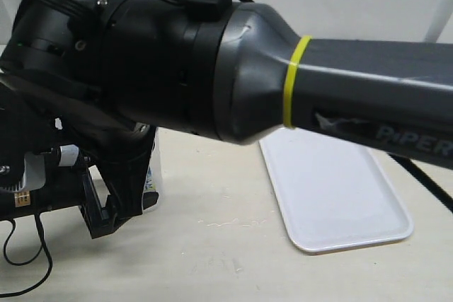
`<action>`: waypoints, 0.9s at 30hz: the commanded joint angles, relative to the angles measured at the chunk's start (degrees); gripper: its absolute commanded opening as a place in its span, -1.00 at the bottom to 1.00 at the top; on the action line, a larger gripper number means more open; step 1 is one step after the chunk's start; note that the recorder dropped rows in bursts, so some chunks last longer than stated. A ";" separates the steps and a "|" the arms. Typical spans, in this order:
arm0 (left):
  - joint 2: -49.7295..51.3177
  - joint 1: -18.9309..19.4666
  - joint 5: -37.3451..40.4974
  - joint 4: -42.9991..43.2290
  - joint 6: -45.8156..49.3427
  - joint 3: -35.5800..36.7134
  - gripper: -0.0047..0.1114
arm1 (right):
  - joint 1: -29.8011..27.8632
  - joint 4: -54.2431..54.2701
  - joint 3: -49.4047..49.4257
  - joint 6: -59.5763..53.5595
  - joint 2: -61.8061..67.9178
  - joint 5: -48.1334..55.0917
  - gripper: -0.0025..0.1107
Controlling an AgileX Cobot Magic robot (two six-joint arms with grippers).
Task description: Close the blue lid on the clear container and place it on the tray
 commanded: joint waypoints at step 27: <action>0.12 -0.09 -0.52 -0.65 -0.39 0.02 0.89 | -0.02 8.45 0.34 -3.65 1.30 4.42 -0.02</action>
